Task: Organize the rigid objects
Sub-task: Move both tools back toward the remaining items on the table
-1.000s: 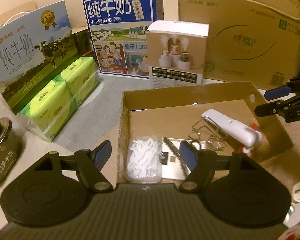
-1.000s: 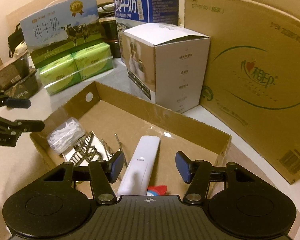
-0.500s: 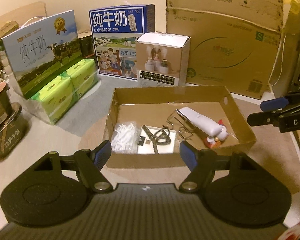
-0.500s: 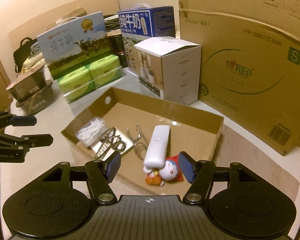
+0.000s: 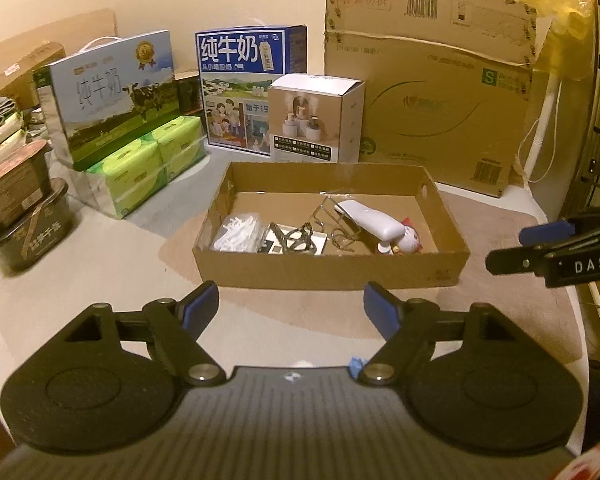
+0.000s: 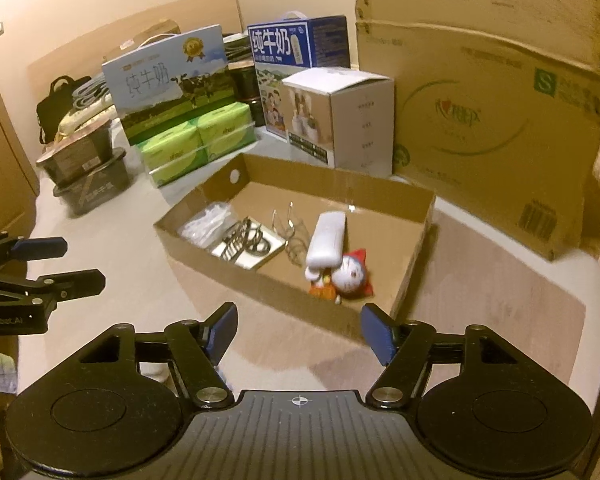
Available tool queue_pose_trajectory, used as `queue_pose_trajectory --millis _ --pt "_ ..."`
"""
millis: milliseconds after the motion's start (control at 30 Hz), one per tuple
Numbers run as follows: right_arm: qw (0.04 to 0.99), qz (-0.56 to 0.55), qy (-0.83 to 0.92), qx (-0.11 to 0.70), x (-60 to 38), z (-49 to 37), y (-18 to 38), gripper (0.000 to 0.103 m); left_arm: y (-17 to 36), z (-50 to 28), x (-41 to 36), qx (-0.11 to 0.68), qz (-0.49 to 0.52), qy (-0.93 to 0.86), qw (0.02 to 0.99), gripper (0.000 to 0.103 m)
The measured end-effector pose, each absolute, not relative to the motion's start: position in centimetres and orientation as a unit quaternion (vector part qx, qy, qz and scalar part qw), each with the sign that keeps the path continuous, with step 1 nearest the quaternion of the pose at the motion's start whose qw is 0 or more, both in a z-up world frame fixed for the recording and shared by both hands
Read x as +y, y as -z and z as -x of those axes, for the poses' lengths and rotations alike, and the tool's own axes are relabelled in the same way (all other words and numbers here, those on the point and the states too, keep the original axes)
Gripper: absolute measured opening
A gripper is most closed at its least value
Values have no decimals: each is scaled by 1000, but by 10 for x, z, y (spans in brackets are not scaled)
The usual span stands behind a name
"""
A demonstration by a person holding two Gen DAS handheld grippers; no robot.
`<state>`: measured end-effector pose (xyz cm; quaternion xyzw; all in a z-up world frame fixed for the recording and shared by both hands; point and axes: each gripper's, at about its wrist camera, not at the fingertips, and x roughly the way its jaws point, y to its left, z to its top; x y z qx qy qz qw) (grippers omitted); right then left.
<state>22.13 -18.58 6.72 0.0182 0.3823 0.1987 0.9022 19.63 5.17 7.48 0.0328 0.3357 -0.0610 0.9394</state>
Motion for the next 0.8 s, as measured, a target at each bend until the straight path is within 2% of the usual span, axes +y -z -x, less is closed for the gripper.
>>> queue_pose_trajectory --millis 433,800 --pt "914 -40 -172 366 -212 -151 -48 77 -51 -143 51 338 -19 19 941 80" --pt "918 -46 -156 362 -213 -109 -19 78 -10 -115 53 363 7 -10 932 80"
